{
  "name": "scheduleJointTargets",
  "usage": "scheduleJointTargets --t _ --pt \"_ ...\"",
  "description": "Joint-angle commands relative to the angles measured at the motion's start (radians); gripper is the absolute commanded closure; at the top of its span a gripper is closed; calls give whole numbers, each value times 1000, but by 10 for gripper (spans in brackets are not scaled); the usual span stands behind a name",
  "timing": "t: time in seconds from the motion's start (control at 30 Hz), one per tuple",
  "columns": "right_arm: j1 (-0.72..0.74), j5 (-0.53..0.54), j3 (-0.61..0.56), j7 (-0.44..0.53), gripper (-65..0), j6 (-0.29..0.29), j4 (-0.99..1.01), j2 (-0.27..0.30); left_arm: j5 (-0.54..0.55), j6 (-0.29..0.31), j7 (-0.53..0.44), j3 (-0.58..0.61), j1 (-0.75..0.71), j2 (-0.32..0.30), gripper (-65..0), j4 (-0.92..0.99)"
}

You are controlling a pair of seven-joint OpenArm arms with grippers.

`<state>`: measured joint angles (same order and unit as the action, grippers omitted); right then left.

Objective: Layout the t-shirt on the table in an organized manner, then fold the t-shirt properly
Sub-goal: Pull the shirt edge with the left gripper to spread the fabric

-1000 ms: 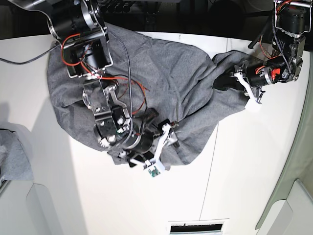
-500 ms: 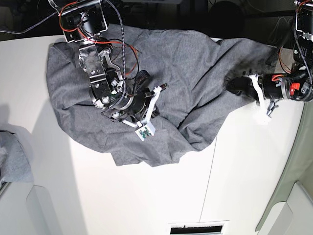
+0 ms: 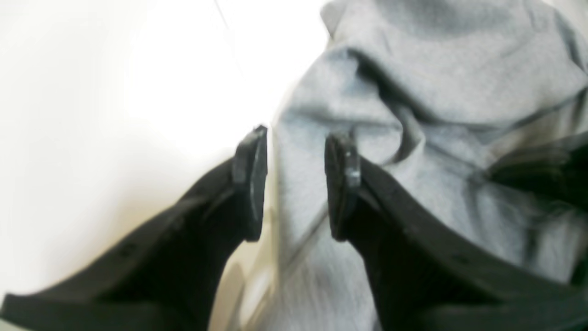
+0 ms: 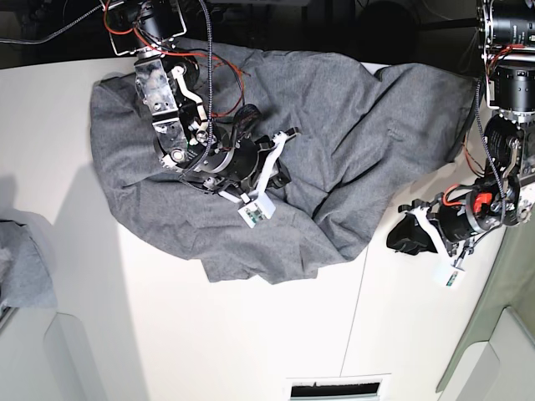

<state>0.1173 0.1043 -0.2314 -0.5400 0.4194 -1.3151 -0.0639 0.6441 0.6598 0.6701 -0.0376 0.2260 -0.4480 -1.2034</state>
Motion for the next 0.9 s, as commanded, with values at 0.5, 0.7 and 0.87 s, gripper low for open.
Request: scheduleJointTargets --t 0.5,0.7,0.87 --pt "-10 -3 0 13 0 3 -16 -2 -126 11 -107 135 105 51 -241 256" --pt "-13 -3 0 12 0 4 -16 -2 -136 -19 -90 135 103 33 -241 255" --pt "-13 1 0 13 0 3 -16 -3 -140 34 -83 136 68 42 -241 255"
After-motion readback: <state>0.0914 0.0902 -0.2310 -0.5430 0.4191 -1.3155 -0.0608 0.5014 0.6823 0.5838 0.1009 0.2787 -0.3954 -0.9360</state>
